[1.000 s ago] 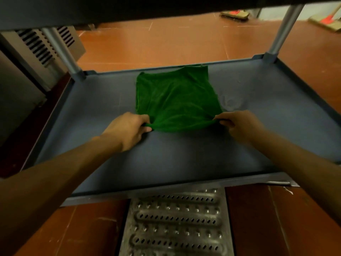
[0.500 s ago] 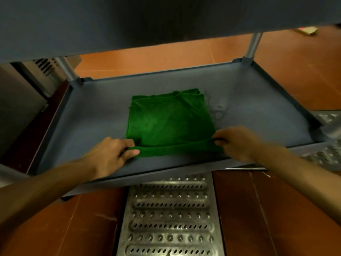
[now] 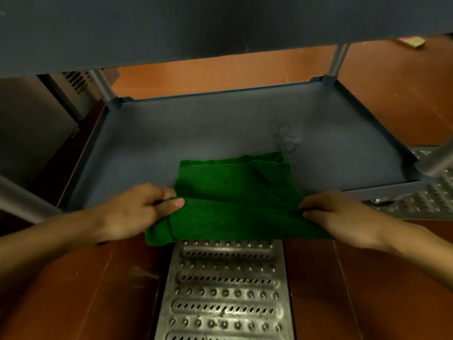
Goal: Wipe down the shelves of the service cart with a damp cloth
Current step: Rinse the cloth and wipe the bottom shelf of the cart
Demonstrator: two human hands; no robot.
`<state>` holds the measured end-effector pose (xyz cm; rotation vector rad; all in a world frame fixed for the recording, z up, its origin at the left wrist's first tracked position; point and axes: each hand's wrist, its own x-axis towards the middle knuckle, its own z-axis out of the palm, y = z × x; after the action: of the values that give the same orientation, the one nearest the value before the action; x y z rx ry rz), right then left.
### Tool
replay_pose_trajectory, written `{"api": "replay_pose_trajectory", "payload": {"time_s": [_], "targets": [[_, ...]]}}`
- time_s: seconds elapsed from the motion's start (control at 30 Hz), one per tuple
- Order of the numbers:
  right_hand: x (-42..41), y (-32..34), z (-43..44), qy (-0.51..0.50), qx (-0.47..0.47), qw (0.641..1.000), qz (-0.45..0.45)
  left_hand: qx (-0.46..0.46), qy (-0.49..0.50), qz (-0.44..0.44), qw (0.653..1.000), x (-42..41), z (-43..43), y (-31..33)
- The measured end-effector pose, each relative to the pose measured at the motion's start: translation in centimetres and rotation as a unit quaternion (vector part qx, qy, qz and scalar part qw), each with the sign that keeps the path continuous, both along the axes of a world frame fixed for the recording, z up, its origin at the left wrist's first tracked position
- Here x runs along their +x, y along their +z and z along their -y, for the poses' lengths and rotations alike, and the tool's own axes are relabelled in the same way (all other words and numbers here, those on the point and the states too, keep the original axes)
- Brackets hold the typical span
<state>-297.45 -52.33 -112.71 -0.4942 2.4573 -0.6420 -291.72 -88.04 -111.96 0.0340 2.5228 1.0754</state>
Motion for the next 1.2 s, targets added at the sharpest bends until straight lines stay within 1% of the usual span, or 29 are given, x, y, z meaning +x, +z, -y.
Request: {"api": "replay_pose_trajectory", "payload": {"time_s": [0.03, 0.07, 0.1, 0.17, 0.23, 0.3, 0.33, 0.37, 0.43, 0.47, 0.53, 0.57, 0.6, 0.63, 0.7, 0.8, 0.83, 0.9, 0.97, 1.03, 1.13, 1.2], "targets": [[0.1, 0.6, -0.1, 0.003, -0.01, 1.0, 0.018, 0.046, 0.01, 0.045, 0.998, -0.2, 0.0, 0.5], [0.1, 1.3, -0.1, 0.003, -0.015, 0.999, 0.028, 0.066, 0.017, 0.08, 0.994, -0.4, -0.1, 1.4], [-0.1, 2.0, 0.0, -0.003, -0.02, 0.999, 0.032, 0.062, 0.02, 0.101, 0.993, -0.9, 0.0, 2.1], [-1.3, 3.4, 0.4, -0.025, -0.032, 0.999, 0.03, 0.071, 0.051, 0.117, 0.989, -2.0, 0.5, 3.9], [-3.5, 4.8, 1.1, -0.069, -0.054, 0.996, 0.005, 0.078, 0.055, 0.1, 0.99, -3.8, 1.4, 5.8], [-6.4, 5.9, 2.1, -0.126, -0.113, 0.983, -0.073, 0.031, 0.063, 0.033, 0.997, -5.7, 2.4, 7.0], [-7.8, 6.5, 2.8, -0.154, -0.147, 0.969, -0.126, 0.013, 0.084, -0.01, 0.996, -6.9, 2.9, 7.3], [-9.2, 6.9, 3.5, -0.17, -0.159, 0.955, -0.184, 0.008, 0.116, -0.053, 0.992, -8.1, 3.2, 7.3], [-11.6, 7.3, 5.3, -0.164, -0.135, 0.937, -0.277, 0.002, 0.162, -0.152, 0.975, -10.8, 3.4, 7.3], [-12.4, 7.1, 6.1, -0.155, -0.118, 0.93, -0.311, -0.044, 0.163, -0.199, 0.965, -11.9, 3.2, 7.3], [-13.1, 6.3, 7.5, -0.132, -0.107, 0.912, -0.372, -0.165, 0.157, -0.264, 0.937, -12.9, 2.7, 6.9], [-13.3, 5.4, 7.8, -0.117, -0.111, 0.904, -0.396, -0.193, 0.158, -0.285, 0.926, -12.9, 2.6, 6.3], [-13.4, 4.3, 7.8, -0.101, -0.107, 0.9, -0.41, -0.195, 0.147, -0.304, 0.921, -12.7, 2.6, 5.6], [-13.3, 3.0, 7.6, -0.085, -0.088, 0.903, -0.412, -0.199, 0.121, -0.322, 0.918, -12.3, 2.8, 4.3], [-12.9, -0.1, 6.8, -0.039, -0.033, 0.922, -0.385, -0.214, 0.053, -0.305, 0.927, -11.3, 3.3, 1.2], [-11.4, -4.2, 5.5, 0.037, 0.053, 0.955, -0.29, -0.253, 0.001, -0.215, 0.943, -10.4, 3.7, -2.8], [-11.0, -5.2, 5.2, 0.055, 0.079, 0.96, -0.262, -0.268, -0.016, -0.188, 0.945, -10.3, 3.5, -3.8], [-10.5, -6.6, 5.0, 0.063, 0.094, 0.967, -0.23, -0.302, -0.055, -0.138, 0.942, -10.1, 2.4, -5.5], [-10.8, -7.3, 5.2, 0.049, 0.078, 0.967, -0.24, -0.349, -0.085, -0.112, 0.926, -9.9, 1.0, -6.7], [-11.2, -7.5, 5.5, 0.037, 0.072, 0.961, -0.265, -0.392, -0.097, -0.125, 0.906, -10.1, 0.3, -7.3], [-11.7, -7.9, 5.9, 0.024, 0.077, 0.953, -0.292, -0.41, -0.097, -0.158, 0.893, -10.7, 0.1, -7.3], [-11.8, -8.2, 6.2, 0.01, 0.081, 0.951, -0.297, -0.43, -0.106, -0.164, 0.881, -10.8, -0.2, -7.2]]}}
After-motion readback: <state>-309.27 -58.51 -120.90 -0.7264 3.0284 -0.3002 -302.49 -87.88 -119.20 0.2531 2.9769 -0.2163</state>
